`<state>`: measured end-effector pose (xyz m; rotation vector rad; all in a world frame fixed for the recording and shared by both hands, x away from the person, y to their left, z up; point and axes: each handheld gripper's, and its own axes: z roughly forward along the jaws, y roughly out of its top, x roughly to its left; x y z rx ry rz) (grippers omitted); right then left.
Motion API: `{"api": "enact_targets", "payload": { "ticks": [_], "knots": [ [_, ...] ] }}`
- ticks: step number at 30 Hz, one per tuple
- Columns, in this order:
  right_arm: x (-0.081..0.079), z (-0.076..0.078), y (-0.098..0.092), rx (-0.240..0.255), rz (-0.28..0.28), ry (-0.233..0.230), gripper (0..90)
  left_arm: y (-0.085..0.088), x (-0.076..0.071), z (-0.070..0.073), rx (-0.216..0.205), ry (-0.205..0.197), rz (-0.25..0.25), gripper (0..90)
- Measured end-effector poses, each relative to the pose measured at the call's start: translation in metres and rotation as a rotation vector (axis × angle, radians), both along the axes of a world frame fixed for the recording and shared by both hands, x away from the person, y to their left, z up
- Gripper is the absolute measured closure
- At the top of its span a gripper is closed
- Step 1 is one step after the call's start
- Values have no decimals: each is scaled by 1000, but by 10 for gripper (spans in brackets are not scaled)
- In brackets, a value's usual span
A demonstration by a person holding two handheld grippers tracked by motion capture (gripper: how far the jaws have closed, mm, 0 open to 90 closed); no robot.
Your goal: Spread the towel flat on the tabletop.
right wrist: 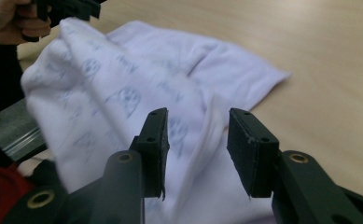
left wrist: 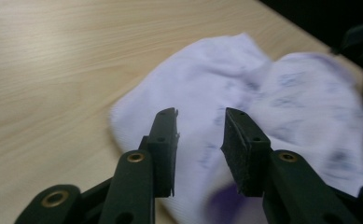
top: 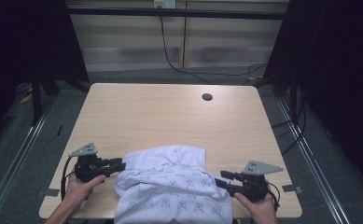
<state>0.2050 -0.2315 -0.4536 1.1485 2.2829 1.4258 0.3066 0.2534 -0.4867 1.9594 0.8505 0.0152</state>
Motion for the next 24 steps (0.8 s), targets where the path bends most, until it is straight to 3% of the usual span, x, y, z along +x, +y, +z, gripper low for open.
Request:
{"api": "enact_targets", "payload": {
  "ticks": [2,5,7,11,14,17,20,24],
  "knots": [
    [22,-1,5,18,3,6,633,-8,3,-8,44,21,-1,680],
    [60,-14,19,-33,-7,38,657,-20,1,-17,95,42,-46,647],
    [81,-24,28,-89,-27,57,623,-22,-1,-19,89,30,-48,645],
    [109,-41,39,-144,-45,90,584,-22,-3,-20,80,22,-53,646],
    [117,-50,44,-179,-50,91,549,-26,-6,-21,82,9,-85,642],
    [116,-52,49,-210,-49,64,534,-29,-7,-20,76,15,-107,613],
    [112,-53,52,-251,-49,29,594,-25,-4,-16,55,33,-110,581],
    [105,-53,48,-259,-51,27,765,-6,7,-5,12,12,18,594]
  ]
}}
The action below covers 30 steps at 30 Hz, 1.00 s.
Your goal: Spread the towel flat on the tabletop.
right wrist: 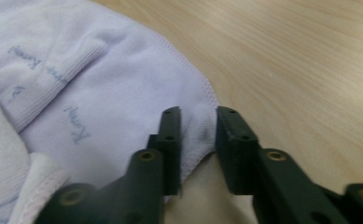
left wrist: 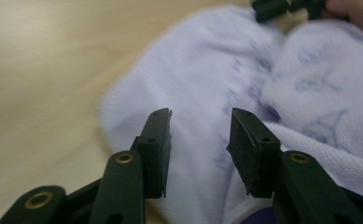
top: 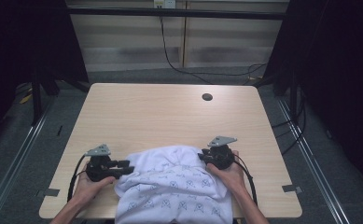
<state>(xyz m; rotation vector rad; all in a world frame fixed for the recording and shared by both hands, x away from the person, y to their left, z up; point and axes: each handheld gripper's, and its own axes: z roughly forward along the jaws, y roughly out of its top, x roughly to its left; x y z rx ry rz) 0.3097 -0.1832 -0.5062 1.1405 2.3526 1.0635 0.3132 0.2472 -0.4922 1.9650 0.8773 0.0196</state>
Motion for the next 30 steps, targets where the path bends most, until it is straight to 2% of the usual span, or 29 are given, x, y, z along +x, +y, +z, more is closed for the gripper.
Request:
{"api": "enact_targets", "payload": {
  "ticks": [2,4,7,9,11,13,15,17,19,22,24,27,30],
  "knots": [
    [-5,2,-1,-20,21,2,821,6,9,-1,3,-3,52,605],
    [-11,3,-2,-33,30,15,837,4,19,-6,14,23,64,593],
    [-18,3,-7,-9,25,26,848,-7,26,-12,68,22,58,513],
    [-22,2,-10,4,25,31,858,-15,26,-16,68,32,26,479],
    [-25,2,-12,8,28,30,859,-23,23,-15,89,13,-7,472],
    [-28,2,-12,6,28,35,860,-29,19,-15,109,-4,-30,540],
    [-32,2,-13,8,32,35,863,-36,13,-15,113,-2,-81,720],
    [-39,3,-14,28,45,57,869,-38,6,-14,96,11,-125,826],
    [-50,5,-15,16,55,68,870,-34,-8,-10,58,18,-156,846],
    [-71,6,-17,40,78,91,871,-25,-30,-4,35,20,-190,851],
    [-88,9,-17,45,99,96,871,-17,-48,-1,-2,27,-206,852],
    [-113,18,-19,111,115,88,872,-6,-66,5,-45,19,-210,852],
    [-130,33,-23,123,102,31,872,1,-67,13,-72,-18,-175,851]
  ]
}}
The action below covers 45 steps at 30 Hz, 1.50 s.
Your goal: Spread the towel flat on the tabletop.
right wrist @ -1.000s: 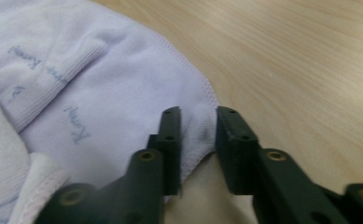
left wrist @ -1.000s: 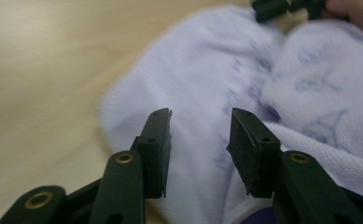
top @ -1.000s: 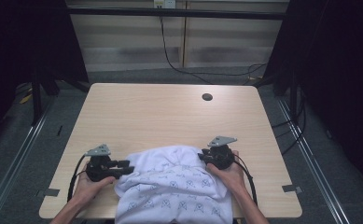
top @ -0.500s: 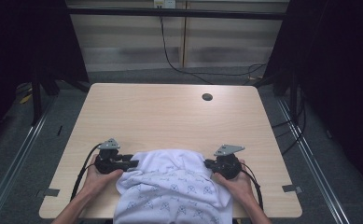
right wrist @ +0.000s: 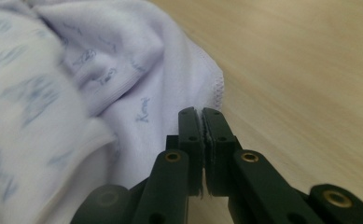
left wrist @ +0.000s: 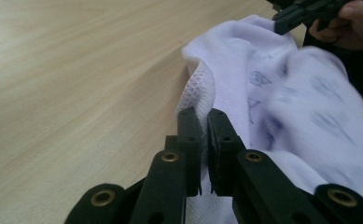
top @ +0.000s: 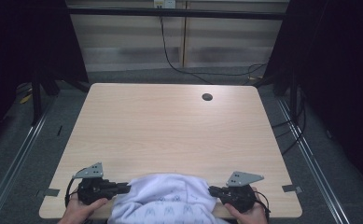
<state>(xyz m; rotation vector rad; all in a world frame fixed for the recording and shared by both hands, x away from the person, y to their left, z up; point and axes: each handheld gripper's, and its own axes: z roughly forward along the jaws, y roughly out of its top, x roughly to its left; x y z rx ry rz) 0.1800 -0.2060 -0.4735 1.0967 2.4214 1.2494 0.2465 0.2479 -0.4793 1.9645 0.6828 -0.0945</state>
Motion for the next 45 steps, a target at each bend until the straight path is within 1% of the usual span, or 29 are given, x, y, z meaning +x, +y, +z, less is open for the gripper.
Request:
{"api": "enact_targets", "payload": {
  "ticks": [1,3,5,7,9,11,13,14,15,18,20,22,23,24,25,26,27,28,29,30,31,32,34,35,38,40,42,44,45],
  "knots": [
    [-1,7,-4,20,-21,-24,873,1,4,4,-13,-13,13,851],
    [4,23,-12,62,-50,-74,874,1,13,14,-40,-40,49,851],
    [14,40,-19,76,-84,-130,874,-1,22,28,-63,-78,67,851],
    [27,57,-25,95,-110,-179,874,-2,34,41,-99,-106,101,851],
    [42,73,-31,128,-137,-215,874,-4,47,55,-121,-138,142,852],
    [57,89,-35,156,-163,-255,874,-4,60,68,-141,-162,168,851],
    [73,103,-36,160,-175,-291,874,-4,74,81,-156,-184,193,850],
    [81,110,-35,152,-184,-306,874,-4,81,88,-152,-196,210,850],
    [90,116,-34,156,-187,-313,874,-4,89,93,-148,-208,221,849],
    [118,131,-30,152,-203,-332,873,-5,114,105,-135,-218,267,844],
    [139,137,-28,138,-220,-338,873,-7,130,110,-133,-225,294,843],
    [163,140,-26,120,-234,-335,872,-8,145,114,-114,-243,323,839],
    [174,141,-25,112,-246,-335,872,-7,154,114,-131,-237,335,837],
    [185,141,-26,108,-263,-332,870,-7,162,114,-134,-236,350,833],
    [196,140,-25,102,-276,-323,866,-8,169,112,-125,-237,375,816],
    [205,138,-26,81,-306,-320,857,-8,175,107,-116,-218,409,766],
    [213,133,-27,83,-338,-306,836,-6,181,102,-99,-197,438,721],
    [220,127,-29,71,-360,-284,779,-4,184,95,-76,-181,449,692],
    [224,119,-32,47,-390,-265,714,-2,186,88,-66,-156,457,651],
    [227,111,-35,35,-412,-235,701,2,185,81,-67,-148,467,634],
    [227,102,-38,26,-416,-216,683,4,183,75,-62,-133,469,639],
    [225,94,-42,22,-423,-202,630,6,181,69,-65,-121,451,640],
    [218,81,-46,12,-414,-164,614,4,175,59,-22,-112,433,645],
    [213,76,-47,9,-404,-163,613,4,172,54,-20,-99,422,647],
    [192,66,-44,8,-357,-150,613,2,158,43,-18,-82,388,665],
    [175,59,-38,8,-308,-141,619,0,146,36,12,-85,357,671],
    [158,51,-31,-22,-265,-121,636,-2,134,28,48,-74,324,679],
    [142,39,-27,-16,-222,-94,652,-6,122,17,76,-58,282,679],
    [135,31,-25,-25,-211,-78,666,-8,115,12,93,-53,261,678]
  ]
}}
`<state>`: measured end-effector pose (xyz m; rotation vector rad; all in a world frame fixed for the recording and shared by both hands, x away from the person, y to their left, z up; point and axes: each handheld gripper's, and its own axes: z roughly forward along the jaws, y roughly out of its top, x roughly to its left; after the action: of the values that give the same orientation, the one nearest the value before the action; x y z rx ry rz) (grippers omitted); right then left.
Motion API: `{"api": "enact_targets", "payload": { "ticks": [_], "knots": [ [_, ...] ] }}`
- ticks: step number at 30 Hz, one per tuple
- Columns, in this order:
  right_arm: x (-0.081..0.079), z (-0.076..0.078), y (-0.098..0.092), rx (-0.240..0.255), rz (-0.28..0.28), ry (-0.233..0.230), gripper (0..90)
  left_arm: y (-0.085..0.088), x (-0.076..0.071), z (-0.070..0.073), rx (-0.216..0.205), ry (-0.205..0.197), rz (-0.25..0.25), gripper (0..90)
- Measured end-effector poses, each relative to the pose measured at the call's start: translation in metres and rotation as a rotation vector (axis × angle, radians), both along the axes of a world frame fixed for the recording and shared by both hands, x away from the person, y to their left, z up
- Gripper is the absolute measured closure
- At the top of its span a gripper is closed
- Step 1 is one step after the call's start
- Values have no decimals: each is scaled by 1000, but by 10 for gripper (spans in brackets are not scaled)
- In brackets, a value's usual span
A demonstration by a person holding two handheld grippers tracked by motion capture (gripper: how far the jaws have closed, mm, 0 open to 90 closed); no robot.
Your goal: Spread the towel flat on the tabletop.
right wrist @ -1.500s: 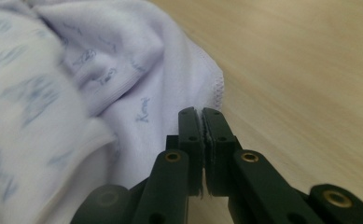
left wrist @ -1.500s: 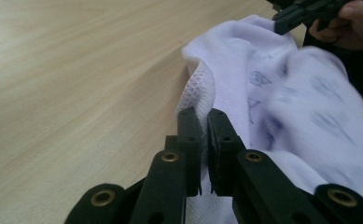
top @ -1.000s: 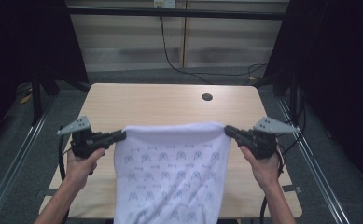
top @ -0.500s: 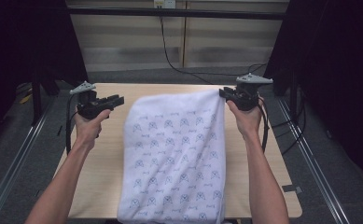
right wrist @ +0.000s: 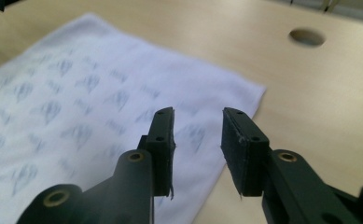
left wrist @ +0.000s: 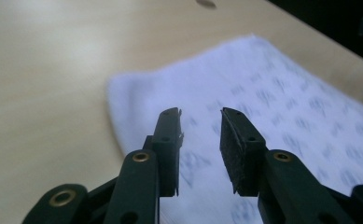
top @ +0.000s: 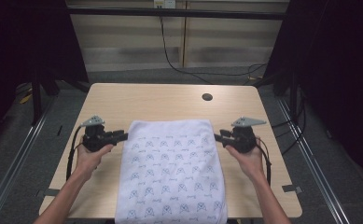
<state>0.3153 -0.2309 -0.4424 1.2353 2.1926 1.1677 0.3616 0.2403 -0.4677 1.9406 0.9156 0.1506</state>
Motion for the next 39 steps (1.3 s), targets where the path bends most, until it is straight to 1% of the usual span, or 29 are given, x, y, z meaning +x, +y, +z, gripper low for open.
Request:
{"api": "enact_targets", "payload": {
  "ticks": [1,2,3,4,5,6,8,9,10,11,13,16,18,19,20,23,24,26,29,31,32,33,35,37,38,39],
  "knots": [
    [-5,-8,1,-3,13,15,673,-1,-6,-6,11,13,-12,677],
    [-9,-17,2,-7,24,39,677,-3,-11,-12,18,35,-35,676],
    [-11,-25,3,-10,32,52,681,-4,-17,-17,34,26,-45,670],
    [-12,-33,5,-4,37,67,682,-5,-20,-21,34,21,-48,668],
    [-12,-39,7,-4,43,82,688,-5,-21,-26,23,40,-53,663],
    [-10,-45,10,-9,45,92,688,-7,-20,-30,29,59,-52,655],
    [-3,-54,15,-10,56,100,688,-12,-18,-36,76,61,-70,646],
    [0,-57,17,-20,55,106,688,-12,-16,-38,82,62,-63,646],
    [3,-60,19,-37,51,111,689,-12,-14,-40,78,69,-57,644],
    [4,-63,19,-41,49,118,705,-12,-13,-41,60,74,-57,647],
    [3,-63,16,-43,42,115,716,-11,-11,-41,59,69,-43,642],
    [-3,-61,10,-86,23,104,728,-13,-10,-42,51,62,-35,600],
    [-8,-61,2,-93,5,112,733,-16,-9,-42,53,54,-40,588],
    [-10,-61,-2,-94,0,105,733,-18,-9,-42,54,52,-39,580],
    [-13,-61,-5,-86,-5,111,733,-20,-9,-43,53,54,-37,575],
    [-21,-60,-11,-96,-15,114,732,-26,-11,-42,66,43,-54,563],
    [-25,-60,-13,-92,-23,113,732,-27,-11,-42,65,43,-55,556],
    [-29,-60,-16,-92,-20,107,731,-28,-13,-42,65,45,-76,556],
    [-40,-59,-17,-93,-15,114,729,-29,-19,-42,67,42,-96,560],
    [-49,-60,-19,-76,-16,115,729,-29,-24,-42,73,40,-108,570],
    [-52,-60,-20,-73,-4,112,729,-28,-27,-42,72,37,-115,571],
    [-55,-60,-21,-70,-7,119,729,-28,-30,-42,79,30,-114,571],
    [-58,-59,-21,-61,-1,123,729,-27,-35,-41,81,34,-118,571],
    [-60,-59,-20,-66,3,122,729,-26,-41,-40,84,40,-116,571],
    [-61,-59,-19,-65,2,130,729,-25,-44,-40,89,35,-121,572],
    [-62,-59,-19,-66,7,122,729,-25,-47,-40,92,34,-121,572]
  ]
}}
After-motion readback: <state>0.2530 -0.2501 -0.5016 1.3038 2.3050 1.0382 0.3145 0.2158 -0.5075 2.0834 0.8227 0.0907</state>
